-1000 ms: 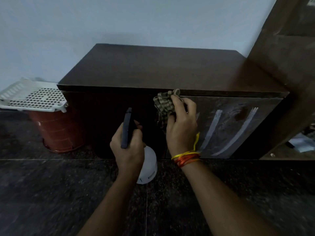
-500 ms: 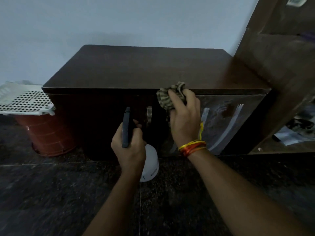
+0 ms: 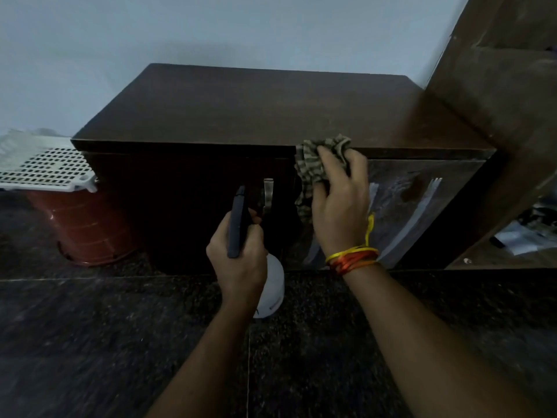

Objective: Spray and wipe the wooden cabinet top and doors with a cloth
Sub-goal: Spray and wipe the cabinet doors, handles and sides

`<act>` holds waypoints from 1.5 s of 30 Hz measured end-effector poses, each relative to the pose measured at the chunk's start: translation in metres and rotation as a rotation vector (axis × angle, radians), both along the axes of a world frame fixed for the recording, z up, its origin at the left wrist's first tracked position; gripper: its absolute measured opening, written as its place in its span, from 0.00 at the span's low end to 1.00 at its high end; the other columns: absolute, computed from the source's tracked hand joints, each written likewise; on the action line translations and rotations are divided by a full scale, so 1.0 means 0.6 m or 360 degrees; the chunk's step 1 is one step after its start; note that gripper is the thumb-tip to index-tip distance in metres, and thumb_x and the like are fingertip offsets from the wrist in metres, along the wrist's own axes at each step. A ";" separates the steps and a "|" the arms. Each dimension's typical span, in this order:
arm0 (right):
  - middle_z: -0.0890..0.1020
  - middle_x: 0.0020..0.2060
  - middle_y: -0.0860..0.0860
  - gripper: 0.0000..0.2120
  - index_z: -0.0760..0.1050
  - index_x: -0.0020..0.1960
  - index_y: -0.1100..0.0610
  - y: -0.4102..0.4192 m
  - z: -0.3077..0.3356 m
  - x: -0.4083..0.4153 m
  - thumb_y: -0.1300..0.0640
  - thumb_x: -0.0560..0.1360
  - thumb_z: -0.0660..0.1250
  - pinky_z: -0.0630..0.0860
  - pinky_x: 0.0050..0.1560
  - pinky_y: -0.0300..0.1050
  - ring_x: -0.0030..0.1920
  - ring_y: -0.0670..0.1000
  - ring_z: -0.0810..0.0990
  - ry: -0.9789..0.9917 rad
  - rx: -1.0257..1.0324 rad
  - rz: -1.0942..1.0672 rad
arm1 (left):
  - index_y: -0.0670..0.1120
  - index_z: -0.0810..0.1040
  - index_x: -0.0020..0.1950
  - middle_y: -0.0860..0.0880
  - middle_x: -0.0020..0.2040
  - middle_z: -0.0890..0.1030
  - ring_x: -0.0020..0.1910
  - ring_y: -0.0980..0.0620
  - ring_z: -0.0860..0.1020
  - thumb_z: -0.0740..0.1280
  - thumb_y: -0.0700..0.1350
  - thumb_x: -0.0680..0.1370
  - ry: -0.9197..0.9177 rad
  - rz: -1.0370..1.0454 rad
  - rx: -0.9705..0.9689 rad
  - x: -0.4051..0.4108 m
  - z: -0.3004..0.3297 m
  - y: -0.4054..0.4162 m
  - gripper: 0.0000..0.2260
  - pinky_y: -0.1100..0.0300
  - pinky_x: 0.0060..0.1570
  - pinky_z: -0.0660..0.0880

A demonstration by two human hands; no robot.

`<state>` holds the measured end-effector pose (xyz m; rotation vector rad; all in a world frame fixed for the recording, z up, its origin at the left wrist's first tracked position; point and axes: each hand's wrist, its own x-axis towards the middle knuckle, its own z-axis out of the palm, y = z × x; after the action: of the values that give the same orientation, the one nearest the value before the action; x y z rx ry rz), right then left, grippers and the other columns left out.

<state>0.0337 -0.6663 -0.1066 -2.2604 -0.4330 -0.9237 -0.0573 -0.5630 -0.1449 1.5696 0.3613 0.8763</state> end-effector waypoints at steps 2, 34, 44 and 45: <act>0.69 0.65 0.61 0.23 0.70 0.69 0.57 0.008 -0.011 -0.007 0.60 0.75 0.66 0.71 0.60 0.53 0.63 0.63 0.70 0.0042 -0.0065 -0.0022 | 0.48 0.74 0.40 0.33 0.35 0.73 0.30 0.37 0.70 0.61 0.40 0.76 0.0013 -0.0003 0.0019 0.003 -0.001 -0.003 0.06 0.49 0.27 0.67; 0.77 0.54 0.60 0.20 0.70 0.60 0.63 0.014 -0.088 -0.020 0.60 0.72 0.72 0.76 0.54 0.49 0.56 0.58 0.77 0.0283 0.0276 -0.0033 | 0.51 0.74 0.41 0.33 0.37 0.73 0.30 0.34 0.69 0.61 0.40 0.76 -0.0010 -0.0039 0.0021 0.010 -0.033 0.004 0.07 0.42 0.28 0.68; 0.76 0.59 0.59 0.25 0.69 0.67 0.63 0.023 -0.110 -0.027 0.61 0.72 0.72 0.62 0.60 0.27 0.60 0.53 0.72 0.0248 0.0579 -0.0146 | 0.43 0.74 0.42 0.35 0.32 0.70 0.29 0.35 0.68 0.61 0.40 0.76 0.0058 -0.0059 0.0016 0.007 -0.061 0.010 0.04 0.45 0.28 0.67; 0.77 0.59 0.59 0.25 0.69 0.67 0.63 0.021 -0.121 -0.027 0.61 0.72 0.72 0.67 0.61 0.35 0.61 0.54 0.74 0.0276 0.0570 -0.0153 | 0.42 0.74 0.42 0.34 0.32 0.70 0.29 0.35 0.68 0.61 0.40 0.76 0.0071 -0.0058 0.0001 0.007 -0.064 0.010 0.04 0.44 0.28 0.67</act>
<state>0.0175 -0.6538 -0.1792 -2.0216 -0.0735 -0.7740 -0.0532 -0.5569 -0.1831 1.5937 0.3631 0.8149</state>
